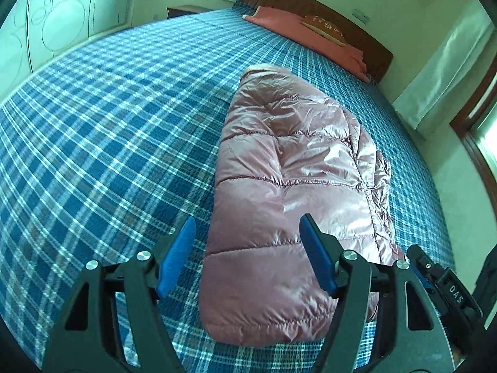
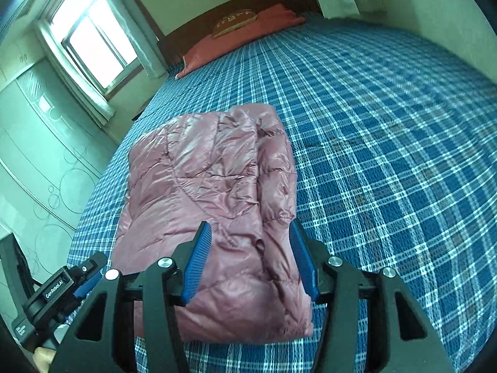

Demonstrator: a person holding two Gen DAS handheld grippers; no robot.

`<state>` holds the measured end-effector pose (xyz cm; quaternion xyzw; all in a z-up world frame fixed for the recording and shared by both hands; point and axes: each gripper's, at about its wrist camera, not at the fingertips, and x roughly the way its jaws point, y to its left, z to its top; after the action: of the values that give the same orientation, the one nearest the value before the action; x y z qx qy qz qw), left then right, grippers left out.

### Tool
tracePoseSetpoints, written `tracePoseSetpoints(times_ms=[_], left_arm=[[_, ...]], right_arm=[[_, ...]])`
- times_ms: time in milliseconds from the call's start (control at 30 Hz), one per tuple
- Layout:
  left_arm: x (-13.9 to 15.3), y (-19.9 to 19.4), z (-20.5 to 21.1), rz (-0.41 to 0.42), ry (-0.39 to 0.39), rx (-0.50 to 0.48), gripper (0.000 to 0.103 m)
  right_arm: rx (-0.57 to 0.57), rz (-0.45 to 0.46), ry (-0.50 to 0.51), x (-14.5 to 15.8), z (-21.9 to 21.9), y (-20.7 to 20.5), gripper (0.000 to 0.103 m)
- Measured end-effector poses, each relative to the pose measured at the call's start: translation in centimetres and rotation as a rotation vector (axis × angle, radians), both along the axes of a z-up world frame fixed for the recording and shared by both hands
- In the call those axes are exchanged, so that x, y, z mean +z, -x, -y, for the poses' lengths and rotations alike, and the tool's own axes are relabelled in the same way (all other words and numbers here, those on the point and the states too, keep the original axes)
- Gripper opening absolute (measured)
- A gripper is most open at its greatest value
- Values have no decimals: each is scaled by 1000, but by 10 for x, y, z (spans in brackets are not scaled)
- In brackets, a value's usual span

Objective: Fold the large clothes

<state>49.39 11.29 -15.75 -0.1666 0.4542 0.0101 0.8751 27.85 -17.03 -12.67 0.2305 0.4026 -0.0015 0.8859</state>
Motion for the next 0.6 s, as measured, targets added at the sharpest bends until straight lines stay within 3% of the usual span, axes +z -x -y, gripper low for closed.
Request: tracePoseSetpoints(times_ms=[433, 600], left_arm=[[51, 37, 18, 99, -199, -34, 82], [62, 51, 25, 116, -211, -61, 86]], right_arm=[[50, 66, 190, 37, -43, 30, 53], [51, 85, 230, 48, -50, 43, 53]])
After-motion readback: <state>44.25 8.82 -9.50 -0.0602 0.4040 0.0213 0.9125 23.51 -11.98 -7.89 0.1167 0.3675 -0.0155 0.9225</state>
